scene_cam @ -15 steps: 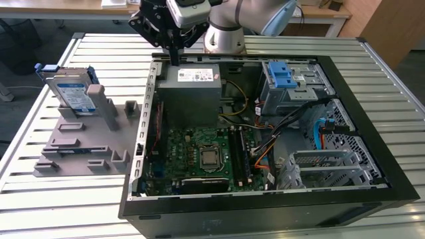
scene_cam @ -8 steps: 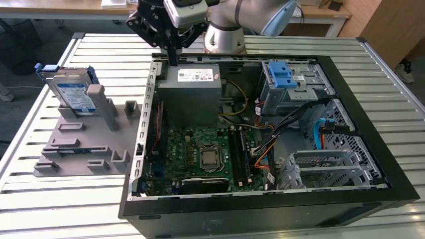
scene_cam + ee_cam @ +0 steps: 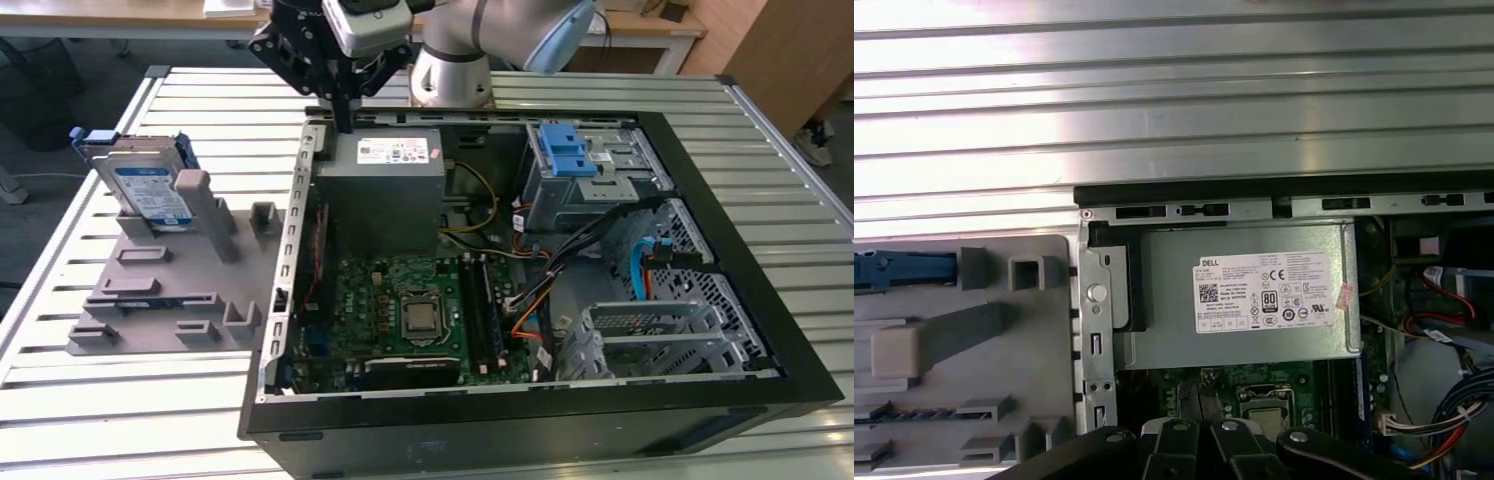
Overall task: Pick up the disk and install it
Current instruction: 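Reach for the disk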
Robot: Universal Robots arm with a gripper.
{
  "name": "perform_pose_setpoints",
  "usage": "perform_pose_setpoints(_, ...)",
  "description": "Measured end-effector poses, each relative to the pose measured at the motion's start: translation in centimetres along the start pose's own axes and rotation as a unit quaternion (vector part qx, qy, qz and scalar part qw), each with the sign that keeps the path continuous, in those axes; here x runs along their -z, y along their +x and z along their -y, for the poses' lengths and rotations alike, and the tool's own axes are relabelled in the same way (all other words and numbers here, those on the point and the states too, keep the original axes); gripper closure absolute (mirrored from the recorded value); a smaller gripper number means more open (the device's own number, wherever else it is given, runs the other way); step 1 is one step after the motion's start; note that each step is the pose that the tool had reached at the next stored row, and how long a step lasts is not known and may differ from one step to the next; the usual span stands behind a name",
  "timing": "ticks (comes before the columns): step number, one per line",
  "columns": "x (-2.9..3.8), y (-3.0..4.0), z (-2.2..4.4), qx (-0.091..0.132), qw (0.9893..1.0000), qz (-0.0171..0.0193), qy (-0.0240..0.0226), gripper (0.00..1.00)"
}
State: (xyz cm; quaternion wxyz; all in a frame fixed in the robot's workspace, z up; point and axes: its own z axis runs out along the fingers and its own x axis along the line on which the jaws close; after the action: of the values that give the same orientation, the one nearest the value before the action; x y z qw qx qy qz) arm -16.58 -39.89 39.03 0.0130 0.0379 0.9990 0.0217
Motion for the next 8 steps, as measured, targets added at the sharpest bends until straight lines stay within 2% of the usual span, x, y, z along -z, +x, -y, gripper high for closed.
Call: perform_pose_setpoints(8,-0.01,0.16,0.01,0.0,1.0,0.0,0.0,0.89)
